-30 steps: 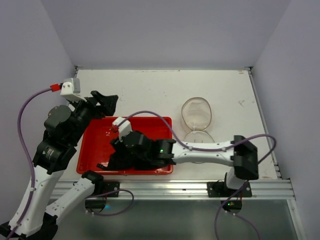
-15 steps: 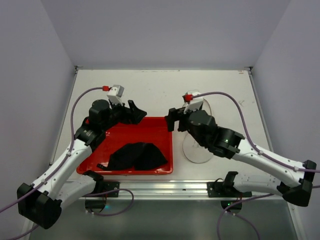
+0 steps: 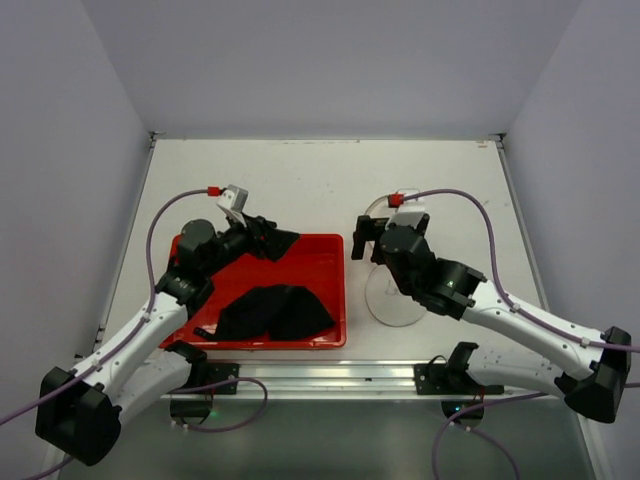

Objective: Unzip the laundry bag and remove the bra

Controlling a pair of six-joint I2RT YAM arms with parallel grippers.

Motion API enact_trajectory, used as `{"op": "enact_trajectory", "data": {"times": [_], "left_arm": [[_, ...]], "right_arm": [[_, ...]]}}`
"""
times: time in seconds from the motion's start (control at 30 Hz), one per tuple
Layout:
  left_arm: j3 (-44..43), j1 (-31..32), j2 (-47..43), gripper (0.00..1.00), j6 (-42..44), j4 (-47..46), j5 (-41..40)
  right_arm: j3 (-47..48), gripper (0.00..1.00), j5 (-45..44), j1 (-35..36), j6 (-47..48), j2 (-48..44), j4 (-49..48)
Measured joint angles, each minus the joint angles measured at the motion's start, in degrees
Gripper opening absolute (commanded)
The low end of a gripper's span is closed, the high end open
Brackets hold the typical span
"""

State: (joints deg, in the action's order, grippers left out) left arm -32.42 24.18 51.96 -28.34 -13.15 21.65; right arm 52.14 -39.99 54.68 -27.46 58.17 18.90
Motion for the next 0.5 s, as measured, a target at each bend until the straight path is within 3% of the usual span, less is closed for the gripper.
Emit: {"op": "enact_trajectory", "data": {"times": [0.5], "left_arm": [[1.5,1.1,-3.8,0.88,0.1,-2.7,0.6]], "right_arm": [[0.0,0.99,-4.2,0.0,-4.7,0.2,1.2]]}}
